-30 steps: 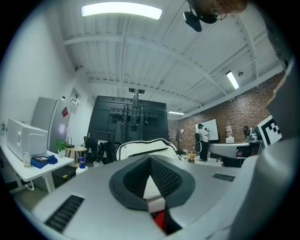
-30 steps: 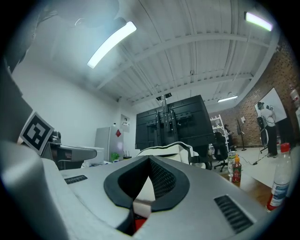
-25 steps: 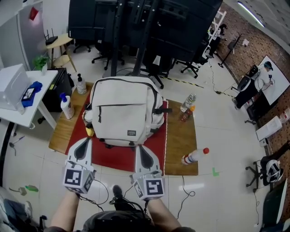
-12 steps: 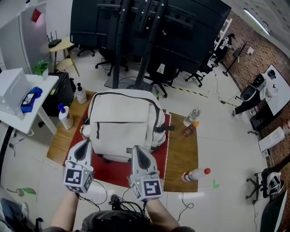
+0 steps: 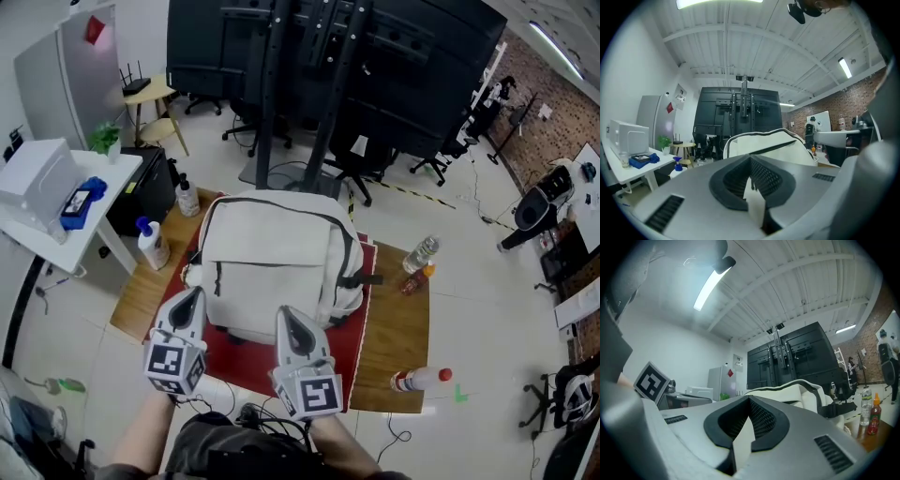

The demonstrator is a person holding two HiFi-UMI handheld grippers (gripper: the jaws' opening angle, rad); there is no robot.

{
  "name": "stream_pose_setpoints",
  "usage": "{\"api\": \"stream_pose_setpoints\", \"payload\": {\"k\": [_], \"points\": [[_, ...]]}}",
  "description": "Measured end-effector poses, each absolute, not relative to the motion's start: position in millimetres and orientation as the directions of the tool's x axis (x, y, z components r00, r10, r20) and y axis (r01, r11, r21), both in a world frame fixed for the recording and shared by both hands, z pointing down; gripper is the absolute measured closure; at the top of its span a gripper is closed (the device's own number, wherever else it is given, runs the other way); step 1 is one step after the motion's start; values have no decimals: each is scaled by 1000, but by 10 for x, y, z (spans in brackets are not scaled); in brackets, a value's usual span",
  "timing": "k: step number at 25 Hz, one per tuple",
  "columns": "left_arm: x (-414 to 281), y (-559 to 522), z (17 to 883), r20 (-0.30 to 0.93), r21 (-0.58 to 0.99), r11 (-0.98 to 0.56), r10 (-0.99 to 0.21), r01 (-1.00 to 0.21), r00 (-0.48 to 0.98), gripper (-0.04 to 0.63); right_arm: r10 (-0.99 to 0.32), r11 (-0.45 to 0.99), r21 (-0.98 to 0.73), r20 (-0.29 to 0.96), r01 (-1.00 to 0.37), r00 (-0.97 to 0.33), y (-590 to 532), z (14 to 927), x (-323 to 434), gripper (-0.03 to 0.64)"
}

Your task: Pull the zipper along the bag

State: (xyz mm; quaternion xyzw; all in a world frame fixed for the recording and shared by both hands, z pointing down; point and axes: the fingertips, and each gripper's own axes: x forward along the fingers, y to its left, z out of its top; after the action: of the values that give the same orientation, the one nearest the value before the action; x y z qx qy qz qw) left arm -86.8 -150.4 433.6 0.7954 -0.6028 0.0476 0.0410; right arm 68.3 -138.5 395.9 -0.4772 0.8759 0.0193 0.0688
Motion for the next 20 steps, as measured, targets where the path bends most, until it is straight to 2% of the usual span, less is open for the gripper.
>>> {"api": "stream_pose_setpoints", "payload": {"k": [8, 18, 20], "points": [[-1015, -1651, 4451, 162, -10, -299, -942, -954, 293, 571, -826, 557, -36, -124, -830, -550, -1466, 4005, 408, 601], [-1201, -1910, 4633, 204, 38, -387, -900, -921, 386, 565, -864, 500, -18, -85, -866, -497, -1782, 4011, 125, 601], [-1233, -1943, 4650, 209, 47, -403, -891, -914, 403, 499, -864, 499, -18, -83, -866, -496, -1831, 4006, 35, 601]]}}
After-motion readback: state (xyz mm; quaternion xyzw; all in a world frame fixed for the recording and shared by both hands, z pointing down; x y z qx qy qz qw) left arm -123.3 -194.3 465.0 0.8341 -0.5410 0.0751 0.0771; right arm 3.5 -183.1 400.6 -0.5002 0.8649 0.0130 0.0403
